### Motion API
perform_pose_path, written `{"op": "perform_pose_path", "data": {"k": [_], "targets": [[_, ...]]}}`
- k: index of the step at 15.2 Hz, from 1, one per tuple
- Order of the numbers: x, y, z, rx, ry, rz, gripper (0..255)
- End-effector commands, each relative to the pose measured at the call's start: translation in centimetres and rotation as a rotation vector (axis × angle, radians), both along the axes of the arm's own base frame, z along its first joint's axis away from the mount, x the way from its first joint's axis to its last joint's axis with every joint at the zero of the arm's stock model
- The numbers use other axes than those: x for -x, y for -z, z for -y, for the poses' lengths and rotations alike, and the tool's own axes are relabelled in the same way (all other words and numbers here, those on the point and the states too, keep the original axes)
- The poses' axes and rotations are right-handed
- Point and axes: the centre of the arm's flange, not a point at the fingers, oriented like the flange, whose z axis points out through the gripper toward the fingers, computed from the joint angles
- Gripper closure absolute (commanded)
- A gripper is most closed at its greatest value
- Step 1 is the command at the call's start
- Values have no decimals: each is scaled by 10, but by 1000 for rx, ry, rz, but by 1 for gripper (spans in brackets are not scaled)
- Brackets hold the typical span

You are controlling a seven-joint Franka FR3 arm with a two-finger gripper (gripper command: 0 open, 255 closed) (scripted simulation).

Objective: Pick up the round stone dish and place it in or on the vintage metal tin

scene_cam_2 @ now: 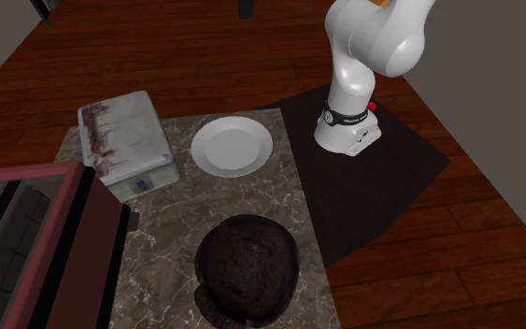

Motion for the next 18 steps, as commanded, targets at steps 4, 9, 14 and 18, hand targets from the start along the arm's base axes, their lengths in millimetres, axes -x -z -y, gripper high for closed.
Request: {"op": "perform_pose_path", "data": {"k": [4, 9, 14, 18], "targets": [[-5, 17, -37, 7, 98, -12, 0], [-22, 46, -96, 19, 262, -33, 0], [-47, 76, -152, 31, 425, -53, 0], [-73, 101, -193, 40, 556, -69, 0]]}}
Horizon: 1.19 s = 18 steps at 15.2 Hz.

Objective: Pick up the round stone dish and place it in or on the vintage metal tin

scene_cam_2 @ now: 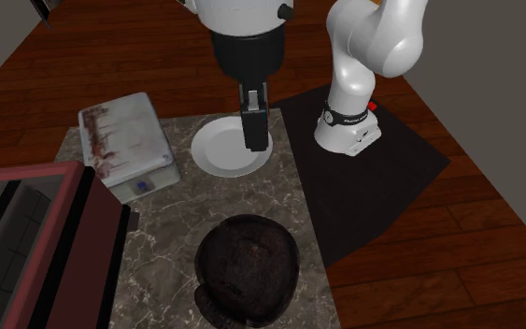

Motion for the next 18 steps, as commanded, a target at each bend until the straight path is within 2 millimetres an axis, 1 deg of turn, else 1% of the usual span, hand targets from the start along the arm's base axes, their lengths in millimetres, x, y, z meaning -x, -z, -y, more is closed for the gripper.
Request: {"op": "perform_pose_path", "data": {"k": [1, 6, 10, 14, 18], "targets": [[-13, 13, -18, 4, 72, -9, 0], [-53, 45, -62, 16, 236, -29, 0], [-90, 72, -92, 25, 367, -45, 0], [-130, 100, -117, 35, 498, -62, 0], [-172, 129, -136, 44, 629, -78, 0]]}}
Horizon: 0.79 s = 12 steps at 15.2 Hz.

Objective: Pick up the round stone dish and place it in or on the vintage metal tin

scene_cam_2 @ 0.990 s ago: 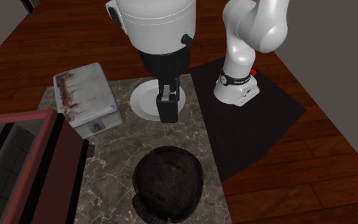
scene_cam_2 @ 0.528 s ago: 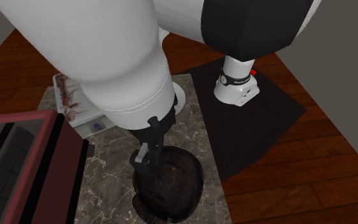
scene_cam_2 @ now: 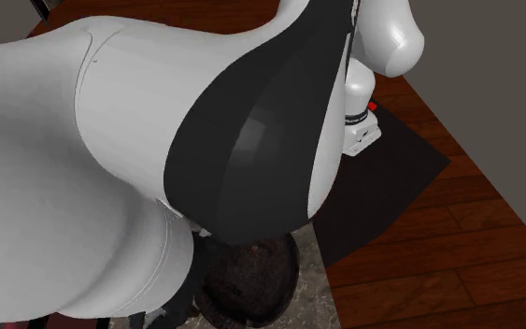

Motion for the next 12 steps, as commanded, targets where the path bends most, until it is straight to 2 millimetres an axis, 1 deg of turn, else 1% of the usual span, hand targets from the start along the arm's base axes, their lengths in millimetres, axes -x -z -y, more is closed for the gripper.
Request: {"op": "perform_pose_path", "data": {"k": [1, 2, 9, 12], "targets": [[-21, 14, -13, 7, 71, -9, 0], [-32, 21, -16, 9, 102, -13, 0], [-23, 57, -15, 9, 102, -13, 0], [-22, 60, -15, 9, 102, -13, 0]]}}
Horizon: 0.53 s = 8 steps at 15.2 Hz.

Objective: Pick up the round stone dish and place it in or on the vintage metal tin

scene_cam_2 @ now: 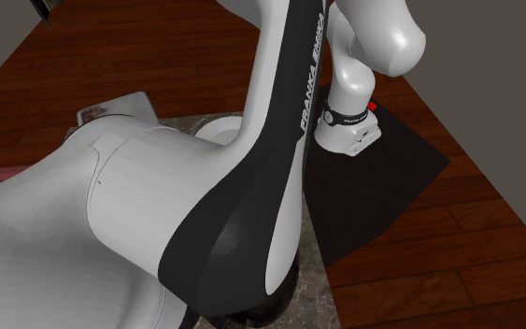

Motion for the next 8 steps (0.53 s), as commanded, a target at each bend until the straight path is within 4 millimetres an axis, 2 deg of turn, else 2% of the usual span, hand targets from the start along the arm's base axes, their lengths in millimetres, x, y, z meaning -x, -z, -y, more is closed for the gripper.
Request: {"op": "perform_pose_path", "data": {"k": [1, 6, 7, 8], "targets": [[0, 1, 0, 0, 0, 0, 0], [0, 1, 0, 0, 0, 0, 0], [0, 1, 0, 0, 0, 0, 255], [0, 1, 0, 0, 0, 0, 255]]}}
